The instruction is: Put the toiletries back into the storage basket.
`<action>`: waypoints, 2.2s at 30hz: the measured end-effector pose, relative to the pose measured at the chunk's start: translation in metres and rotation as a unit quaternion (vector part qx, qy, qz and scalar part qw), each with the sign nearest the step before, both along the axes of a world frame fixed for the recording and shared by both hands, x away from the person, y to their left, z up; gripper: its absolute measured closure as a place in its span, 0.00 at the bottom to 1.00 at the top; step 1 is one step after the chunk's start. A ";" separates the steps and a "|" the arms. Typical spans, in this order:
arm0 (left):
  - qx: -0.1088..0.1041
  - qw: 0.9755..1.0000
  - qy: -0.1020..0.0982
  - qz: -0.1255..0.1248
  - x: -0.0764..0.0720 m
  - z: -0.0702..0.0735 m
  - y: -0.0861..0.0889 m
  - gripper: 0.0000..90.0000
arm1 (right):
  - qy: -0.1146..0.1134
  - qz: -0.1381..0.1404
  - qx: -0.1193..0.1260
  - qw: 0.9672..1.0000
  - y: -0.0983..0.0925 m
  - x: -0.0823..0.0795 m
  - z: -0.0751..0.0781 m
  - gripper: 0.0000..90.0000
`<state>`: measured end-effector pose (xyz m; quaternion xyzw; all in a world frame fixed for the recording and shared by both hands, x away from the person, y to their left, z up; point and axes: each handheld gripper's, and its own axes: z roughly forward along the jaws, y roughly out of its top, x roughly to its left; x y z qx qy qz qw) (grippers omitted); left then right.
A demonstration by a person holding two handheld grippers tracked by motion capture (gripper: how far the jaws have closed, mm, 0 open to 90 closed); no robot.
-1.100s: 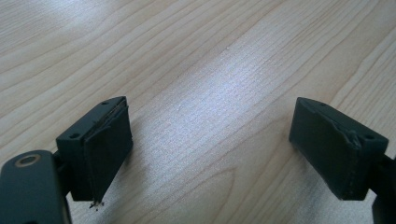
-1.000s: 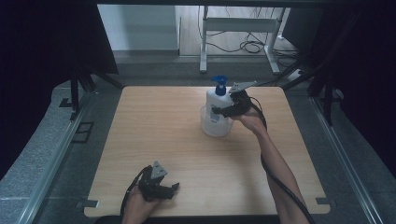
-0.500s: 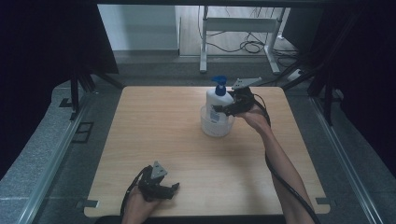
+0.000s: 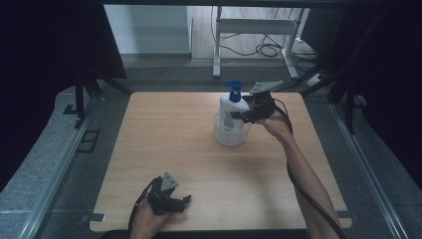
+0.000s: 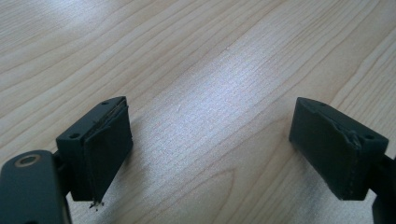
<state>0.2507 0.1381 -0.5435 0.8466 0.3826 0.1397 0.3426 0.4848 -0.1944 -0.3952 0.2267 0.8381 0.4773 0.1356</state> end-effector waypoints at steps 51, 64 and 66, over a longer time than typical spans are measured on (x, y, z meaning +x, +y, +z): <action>0.000 1.000 0.000 0.003 0.000 0.000 -0.001 0.14 | -0.006 -0.038 -0.055 0.998 -0.039 -0.066 -0.018 0.03; 0.000 1.000 0.000 0.004 0.000 0.000 -0.001 0.14 | 0.003 -0.053 -0.053 0.997 -0.052 -0.090 -0.024 0.02; 0.000 1.000 0.000 0.004 0.000 0.000 -0.001 0.14 | 0.005 -0.055 -0.055 0.997 -0.054 -0.093 -0.026 0.02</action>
